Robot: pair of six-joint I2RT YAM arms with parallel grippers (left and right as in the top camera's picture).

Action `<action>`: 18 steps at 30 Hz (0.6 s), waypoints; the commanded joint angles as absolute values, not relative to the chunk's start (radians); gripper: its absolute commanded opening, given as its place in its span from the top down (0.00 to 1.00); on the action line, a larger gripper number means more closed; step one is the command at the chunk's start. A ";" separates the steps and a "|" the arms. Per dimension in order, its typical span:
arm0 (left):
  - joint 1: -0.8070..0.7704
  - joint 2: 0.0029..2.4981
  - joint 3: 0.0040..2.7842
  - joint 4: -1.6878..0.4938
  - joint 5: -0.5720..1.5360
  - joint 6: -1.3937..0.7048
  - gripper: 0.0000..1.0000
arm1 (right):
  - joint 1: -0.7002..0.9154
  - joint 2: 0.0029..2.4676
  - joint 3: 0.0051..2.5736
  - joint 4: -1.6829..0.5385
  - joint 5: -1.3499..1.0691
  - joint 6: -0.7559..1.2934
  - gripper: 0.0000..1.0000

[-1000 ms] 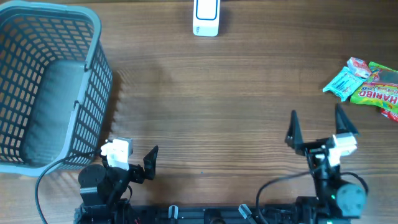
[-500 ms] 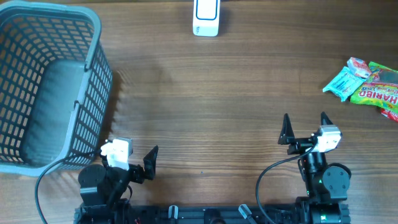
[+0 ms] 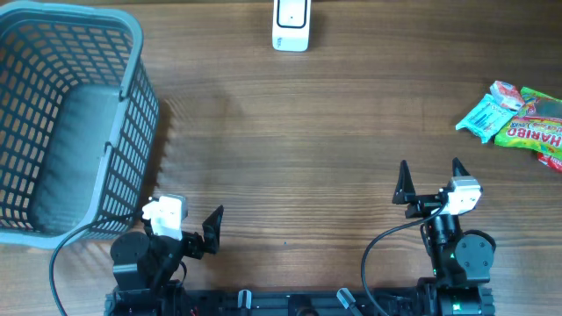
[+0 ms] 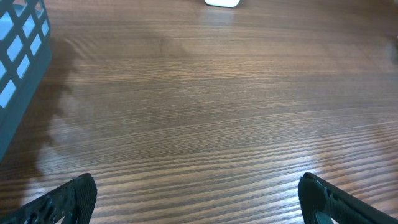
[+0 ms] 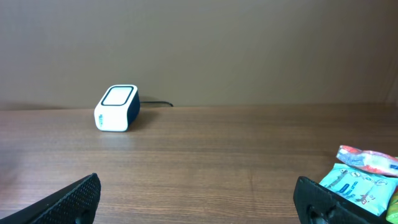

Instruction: Scan the item barcode

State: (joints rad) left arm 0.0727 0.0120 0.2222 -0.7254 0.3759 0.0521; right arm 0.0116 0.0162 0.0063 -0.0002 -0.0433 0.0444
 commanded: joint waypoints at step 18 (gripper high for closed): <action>-0.005 0.004 0.006 -0.071 0.109 -0.162 0.00 | 0.016 0.004 0.005 0.002 -0.027 0.053 0.00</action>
State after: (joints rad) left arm 0.0006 0.0120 0.0368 -0.1036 0.1902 -0.1154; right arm 0.0116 0.0154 0.0063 -0.0006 -0.0433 0.0444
